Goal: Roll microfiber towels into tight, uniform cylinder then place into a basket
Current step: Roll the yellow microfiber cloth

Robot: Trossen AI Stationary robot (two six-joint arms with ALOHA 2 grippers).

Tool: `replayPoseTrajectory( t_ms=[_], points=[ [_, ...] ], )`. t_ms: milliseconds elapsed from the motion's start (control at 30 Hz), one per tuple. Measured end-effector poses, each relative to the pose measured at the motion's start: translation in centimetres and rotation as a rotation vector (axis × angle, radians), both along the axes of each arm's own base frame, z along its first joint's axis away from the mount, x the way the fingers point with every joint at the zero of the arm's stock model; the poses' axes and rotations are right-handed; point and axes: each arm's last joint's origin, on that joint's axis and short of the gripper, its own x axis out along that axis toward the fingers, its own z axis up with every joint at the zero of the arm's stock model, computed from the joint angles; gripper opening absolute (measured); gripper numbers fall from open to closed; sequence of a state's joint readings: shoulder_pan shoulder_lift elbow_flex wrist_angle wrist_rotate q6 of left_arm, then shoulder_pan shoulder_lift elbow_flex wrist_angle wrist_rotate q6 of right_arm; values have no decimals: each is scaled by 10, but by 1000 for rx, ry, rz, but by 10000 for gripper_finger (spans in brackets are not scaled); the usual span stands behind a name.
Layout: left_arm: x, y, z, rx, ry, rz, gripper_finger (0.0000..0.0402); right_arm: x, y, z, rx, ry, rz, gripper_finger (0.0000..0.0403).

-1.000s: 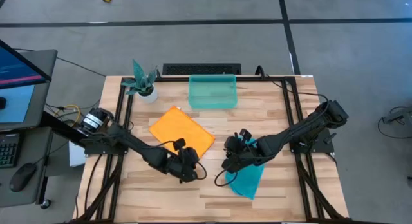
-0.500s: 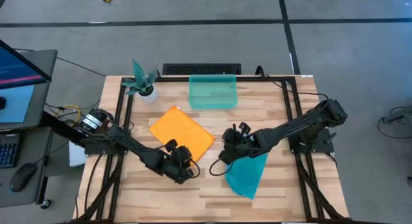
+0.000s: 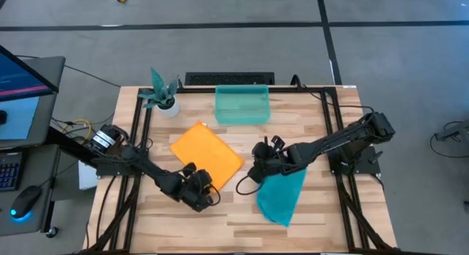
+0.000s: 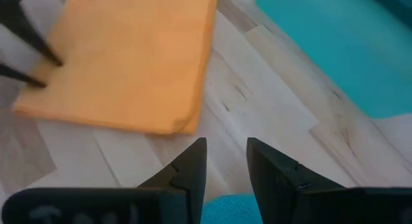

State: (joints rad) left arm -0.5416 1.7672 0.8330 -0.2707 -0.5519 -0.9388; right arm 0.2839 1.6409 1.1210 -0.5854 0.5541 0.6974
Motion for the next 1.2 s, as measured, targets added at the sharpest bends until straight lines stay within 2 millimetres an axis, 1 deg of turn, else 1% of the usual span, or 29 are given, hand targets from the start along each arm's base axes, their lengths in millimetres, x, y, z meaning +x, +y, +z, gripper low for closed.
replayPoseTrajectory(
  t_ms=[200, 433, 533, 633, 733, 900, 1033, 1100, 1200],
  points=[
    [-9, -18, 1, -25, 63, -173, 132, 4, -7, 1, -2, -22, -10, 132],
    [-27, -48, 3, -54, 84, -308, 132, 13, -4, 7, -35, -87, 84, 132],
    [-29, -60, 8, -87, 82, -335, 132, 17, 0, 10, -44, -132, 119, 133],
    [-26, -71, 20, -87, 83, -370, 132, 20, 3, 13, -50, -166, 151, 135],
    [-23, -79, 34, -56, 76, -371, 132, 22, 5, 15, -67, -182, 189, 134],
    [-28, -89, 52, 13, 85, -328, 132, 25, 9, 17, -78, -200, 266, 133],
    [-40, -92, 60, 66, 127, -266, 132, 38, 14, 3, -90, -220, 334, 134],
    [-47, -93, 62, 83, 141, -226, 132, 52, 19, -3, -102, -284, 381, 133],
    [-58, -90, 61, 114, 176, -161, 132, 65, 20, -20, -112, -274, 415, 132]
  ],
)
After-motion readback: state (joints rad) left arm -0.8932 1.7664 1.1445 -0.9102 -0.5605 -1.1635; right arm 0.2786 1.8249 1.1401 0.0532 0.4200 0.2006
